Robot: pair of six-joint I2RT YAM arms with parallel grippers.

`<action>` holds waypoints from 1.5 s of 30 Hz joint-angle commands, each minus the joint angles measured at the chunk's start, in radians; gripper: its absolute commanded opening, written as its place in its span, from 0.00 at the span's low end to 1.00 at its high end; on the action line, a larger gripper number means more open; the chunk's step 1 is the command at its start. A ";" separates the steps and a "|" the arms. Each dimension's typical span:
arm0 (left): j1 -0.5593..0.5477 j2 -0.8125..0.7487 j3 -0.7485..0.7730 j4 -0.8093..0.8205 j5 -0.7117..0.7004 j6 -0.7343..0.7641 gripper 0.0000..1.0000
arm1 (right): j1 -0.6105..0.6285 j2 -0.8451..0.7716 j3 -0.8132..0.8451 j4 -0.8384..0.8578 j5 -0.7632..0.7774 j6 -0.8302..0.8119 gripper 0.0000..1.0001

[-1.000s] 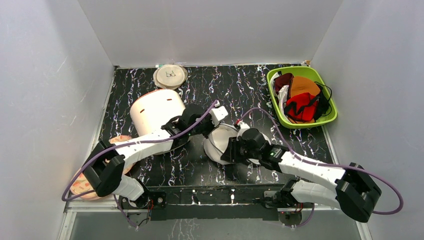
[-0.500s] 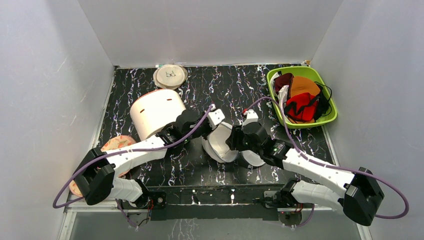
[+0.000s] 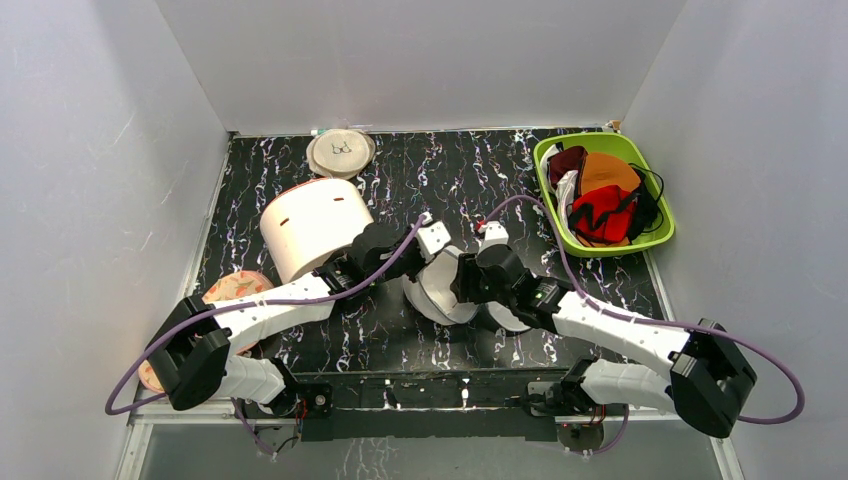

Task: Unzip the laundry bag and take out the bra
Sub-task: Pick up the bra from the laundry bag.

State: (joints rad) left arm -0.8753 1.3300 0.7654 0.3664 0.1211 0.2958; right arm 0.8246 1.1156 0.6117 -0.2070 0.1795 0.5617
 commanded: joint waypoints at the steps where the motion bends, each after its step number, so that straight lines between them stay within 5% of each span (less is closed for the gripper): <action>1: -0.010 -0.015 0.020 0.034 0.040 -0.007 0.00 | 0.001 0.007 0.031 0.100 0.061 -0.021 0.46; 13: -0.026 -0.011 0.032 0.016 0.055 -0.007 0.00 | 0.001 0.071 0.035 0.180 0.155 -0.028 0.49; 31: -0.030 -0.016 0.045 -0.007 0.053 0.001 0.00 | 0.000 0.114 -0.044 0.243 0.170 -0.084 0.69; 45: -0.037 -0.011 0.050 -0.012 0.066 -0.003 0.00 | 0.000 0.176 -0.097 0.408 0.158 -0.066 0.53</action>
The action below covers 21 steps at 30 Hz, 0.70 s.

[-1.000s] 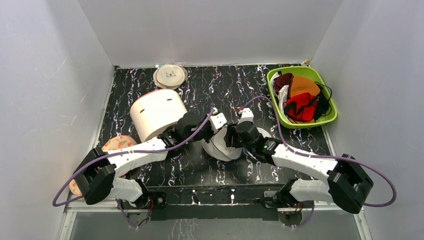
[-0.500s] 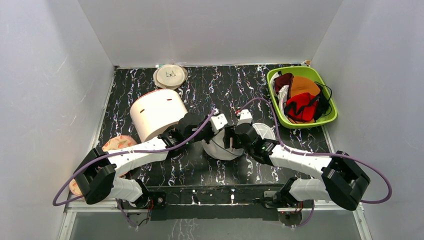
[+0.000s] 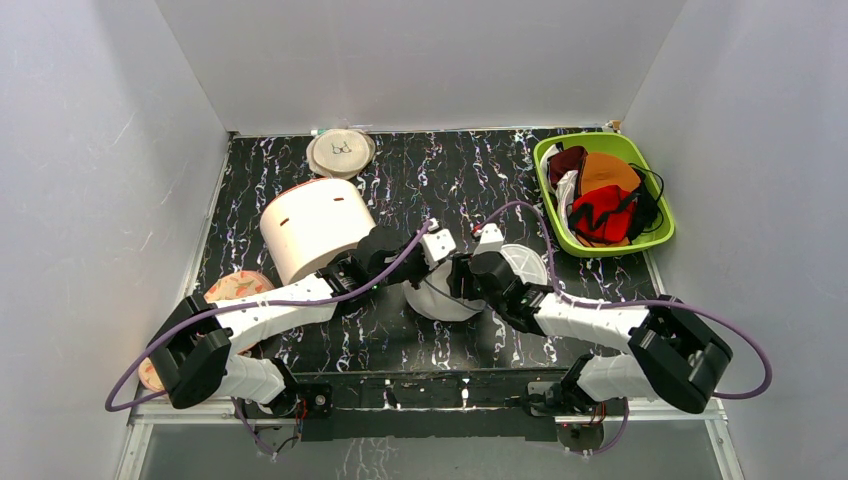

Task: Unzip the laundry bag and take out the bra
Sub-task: Pick up the bra from the laundry bag.

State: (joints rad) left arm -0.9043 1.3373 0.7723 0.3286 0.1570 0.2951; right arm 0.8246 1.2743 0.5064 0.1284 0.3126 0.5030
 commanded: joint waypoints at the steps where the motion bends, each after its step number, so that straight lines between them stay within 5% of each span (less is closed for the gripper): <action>1: -0.009 -0.016 0.044 0.024 0.031 -0.002 0.00 | 0.001 0.020 0.013 0.071 0.027 -0.011 0.50; 12: -0.009 -0.012 0.046 0.021 0.027 0.000 0.00 | 0.001 -0.104 0.084 -0.071 -0.055 -0.010 0.06; 21: -0.010 -0.002 0.055 0.009 0.032 -0.002 0.00 | 0.001 -0.169 0.107 -0.093 -0.138 0.042 0.00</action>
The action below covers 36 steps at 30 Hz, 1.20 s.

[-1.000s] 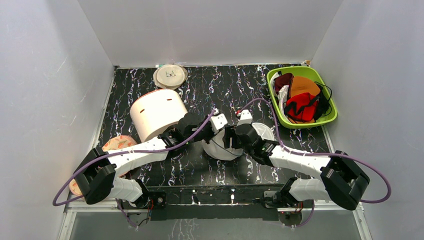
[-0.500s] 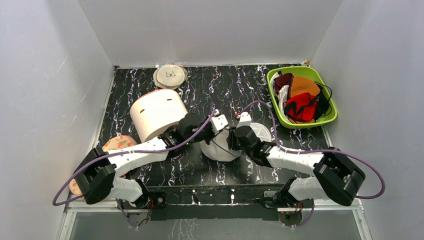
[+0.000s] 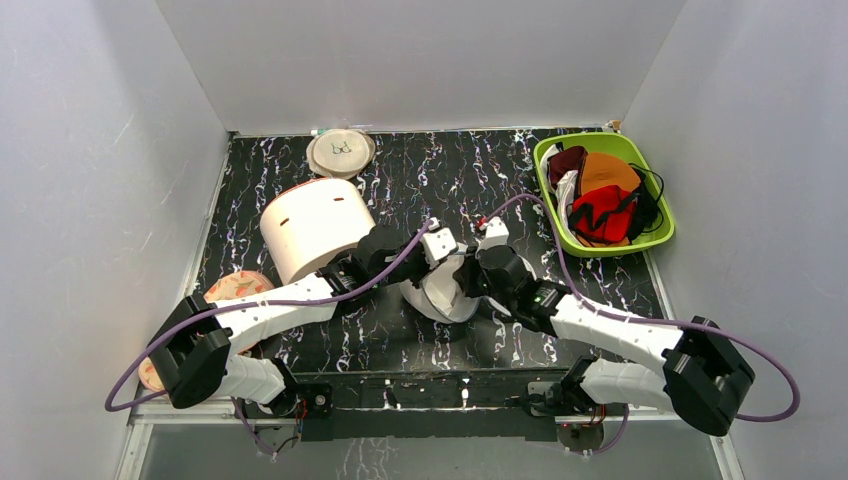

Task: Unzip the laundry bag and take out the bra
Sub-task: Pick up the bra from the laundry bag.

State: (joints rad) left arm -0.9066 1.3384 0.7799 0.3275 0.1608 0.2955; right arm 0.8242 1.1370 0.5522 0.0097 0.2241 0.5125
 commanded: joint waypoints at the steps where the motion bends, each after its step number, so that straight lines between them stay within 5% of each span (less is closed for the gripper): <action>1: -0.009 -0.004 0.047 0.010 0.028 -0.002 0.00 | 0.001 -0.031 0.068 0.022 -0.053 0.037 0.00; 17: -0.012 -0.039 0.041 0.003 -0.055 0.017 0.00 | 0.001 -0.220 0.233 -0.385 -0.011 0.137 0.00; 20: -0.014 -0.038 0.042 0.000 -0.072 0.019 0.00 | 0.001 -0.205 0.334 -0.542 0.120 0.088 0.00; 25: -0.014 -0.036 0.048 -0.008 -0.075 0.022 0.00 | 0.001 -0.211 0.301 -0.561 0.212 0.067 0.00; 36: -0.019 -0.021 0.055 -0.018 -0.076 0.021 0.00 | 0.001 -0.131 0.261 -0.516 0.145 0.059 0.10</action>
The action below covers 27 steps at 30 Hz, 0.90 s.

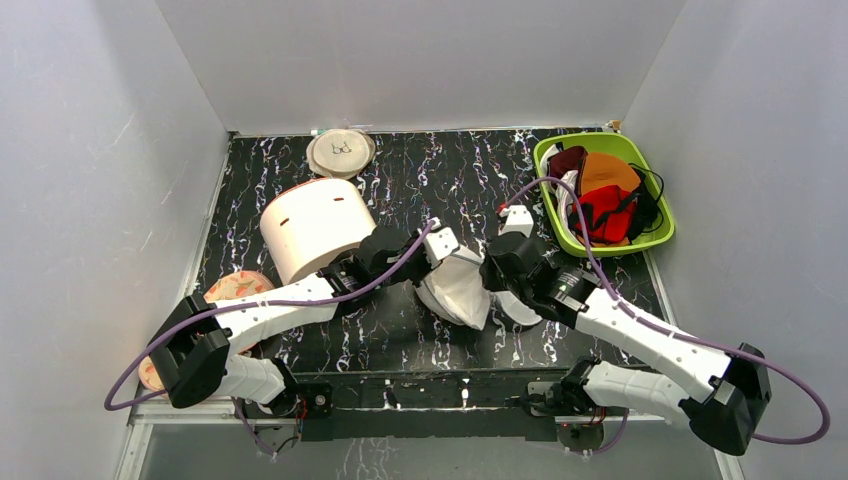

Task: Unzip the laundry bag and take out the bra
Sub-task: Pick up the bra from the laundry bag.

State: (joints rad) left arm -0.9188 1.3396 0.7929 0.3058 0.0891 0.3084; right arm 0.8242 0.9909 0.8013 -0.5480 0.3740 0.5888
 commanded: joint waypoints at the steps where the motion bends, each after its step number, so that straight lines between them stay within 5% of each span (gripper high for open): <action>1: -0.006 -0.021 0.042 0.004 -0.005 0.008 0.00 | 0.001 0.019 0.018 0.032 -0.011 -0.018 0.12; 8: -0.007 -0.016 0.045 0.001 -0.001 0.005 0.00 | 0.001 -0.026 0.040 -0.089 -0.081 0.040 0.42; 16: -0.009 -0.019 0.050 -0.004 -0.002 0.005 0.00 | 0.001 -0.128 -0.041 -0.139 -0.239 0.178 0.64; 27: -0.014 -0.023 0.050 -0.010 -0.008 0.005 0.00 | 0.001 -0.138 -0.209 0.072 -0.332 0.259 0.61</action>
State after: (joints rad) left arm -0.9211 1.3396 0.8047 0.2840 0.0868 0.3107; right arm 0.8242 0.8547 0.5949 -0.6086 0.0635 0.8101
